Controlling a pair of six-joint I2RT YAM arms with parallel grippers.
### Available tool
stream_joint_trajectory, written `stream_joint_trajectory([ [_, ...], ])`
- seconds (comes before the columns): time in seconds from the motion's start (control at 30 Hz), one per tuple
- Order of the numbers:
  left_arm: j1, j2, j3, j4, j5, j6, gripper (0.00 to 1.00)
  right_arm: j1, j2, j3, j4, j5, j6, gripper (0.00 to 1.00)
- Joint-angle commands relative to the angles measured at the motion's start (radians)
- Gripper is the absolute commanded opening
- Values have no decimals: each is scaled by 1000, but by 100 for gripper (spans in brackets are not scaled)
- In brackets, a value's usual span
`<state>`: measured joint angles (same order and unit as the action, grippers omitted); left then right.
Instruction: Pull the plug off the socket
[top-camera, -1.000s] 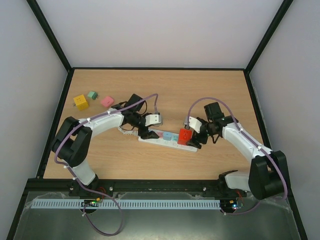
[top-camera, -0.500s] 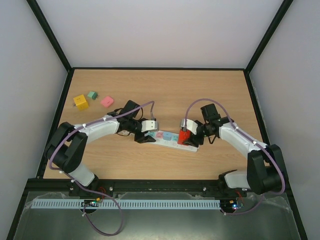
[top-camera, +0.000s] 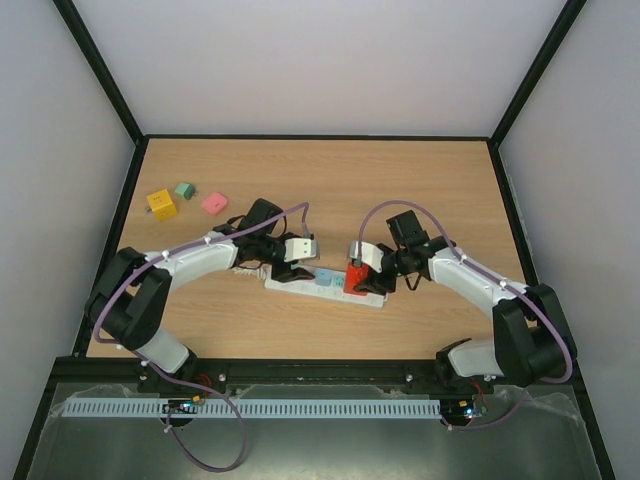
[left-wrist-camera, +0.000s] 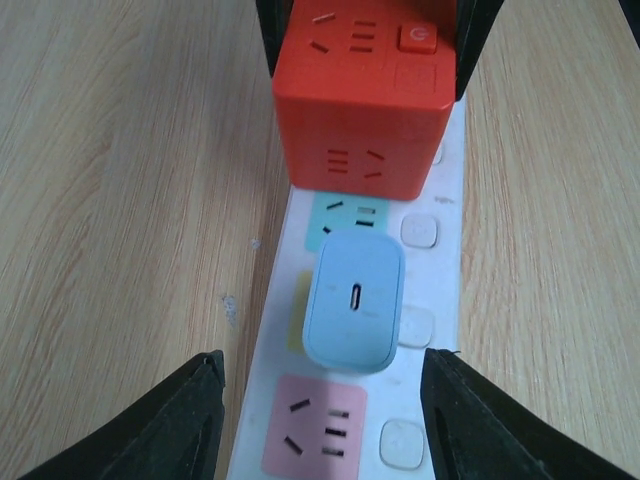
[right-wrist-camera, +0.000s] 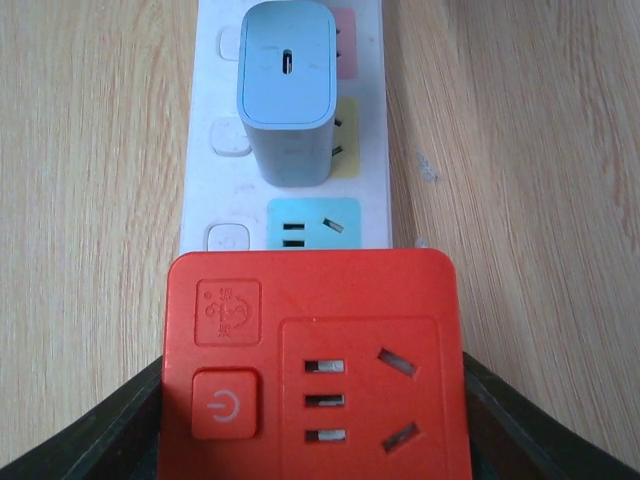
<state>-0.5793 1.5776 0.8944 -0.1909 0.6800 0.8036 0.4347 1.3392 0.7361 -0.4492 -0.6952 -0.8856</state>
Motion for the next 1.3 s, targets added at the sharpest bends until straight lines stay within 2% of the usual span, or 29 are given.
stream_joint_trajectory([
  [0.0, -20, -12, -20, 9, 24, 43, 57, 20, 20, -4, 78, -29, 52, 44],
  [0.13, -53, -21, -47, 11, 11, 61, 61, 24, 31, -9, 91, -30, 59, 42],
  [0.33, -76, 20, -67, 130, -25, -45, 63, 28, 28, -3, 91, -48, 63, 41],
  [0.53, -80, 13, -96, 180, -40, -11, 62, 29, 16, -4, 83, -46, 53, 41],
  [0.87, -88, 76, -93, 197, -107, -11, 41, 30, 15, 5, 78, -65, 65, 40],
  [1.07, -91, 94, -87, 185, -100, -5, 26, 30, 1, 22, 64, -74, 70, 37],
  [1.27, -116, 135, -17, 88, -129, 23, 22, 30, -18, 54, 32, -86, 80, 35],
])
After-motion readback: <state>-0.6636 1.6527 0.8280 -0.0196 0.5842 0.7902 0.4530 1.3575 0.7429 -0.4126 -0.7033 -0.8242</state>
